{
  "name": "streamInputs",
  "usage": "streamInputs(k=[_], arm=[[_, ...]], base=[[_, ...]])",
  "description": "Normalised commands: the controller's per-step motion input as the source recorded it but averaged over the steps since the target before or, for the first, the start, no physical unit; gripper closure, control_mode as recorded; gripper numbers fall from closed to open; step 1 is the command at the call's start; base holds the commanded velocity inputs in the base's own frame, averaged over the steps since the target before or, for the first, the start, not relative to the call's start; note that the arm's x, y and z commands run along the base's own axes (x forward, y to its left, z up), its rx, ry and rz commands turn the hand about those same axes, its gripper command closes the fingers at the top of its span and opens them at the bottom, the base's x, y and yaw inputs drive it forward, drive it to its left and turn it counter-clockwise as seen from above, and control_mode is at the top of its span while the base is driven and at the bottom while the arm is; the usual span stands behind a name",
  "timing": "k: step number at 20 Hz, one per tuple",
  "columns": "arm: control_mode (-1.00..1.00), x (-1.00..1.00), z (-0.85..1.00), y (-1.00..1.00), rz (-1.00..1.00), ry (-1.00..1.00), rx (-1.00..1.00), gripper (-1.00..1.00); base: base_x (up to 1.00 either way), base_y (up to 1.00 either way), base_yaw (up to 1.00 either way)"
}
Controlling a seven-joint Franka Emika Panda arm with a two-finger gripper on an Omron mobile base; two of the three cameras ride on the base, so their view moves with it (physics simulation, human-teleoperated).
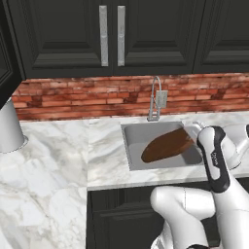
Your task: Move the cutting board and knife to the sink. Then move spray from the cabinet to the counter.
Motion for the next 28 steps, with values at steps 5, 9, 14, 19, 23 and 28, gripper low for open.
streamInputs(k=[5,9,14,19,23,28], arm=[[-1.0,0.0,-0.1,-0.01,0.0,-0.02,-0.01,1.0],[-1.0,0.08,-0.31,-0.07,-0.02,-0.02,-0.08,1.0],[-1.0,0.32,-0.6,-0.01,-0.04,0.0,-0.17,1.0],[-1.0,0.44,-0.64,0.0,-0.04,0.03,-0.16,-1.0],[-1.0,0.53,-0.5,0.0,0.0,0.09,-0.04,-1.0],[-1.0,0.71,-0.26,0.0,0.0,0.03,0.0,-1.0]], base=[[0.0,0.0,0.0],[0.0,0.0,0.0],[0.0,0.0,0.0],[0.0,0.0,0.0],[0.0,0.0,0.0],[0.0,0.0,0.0]])
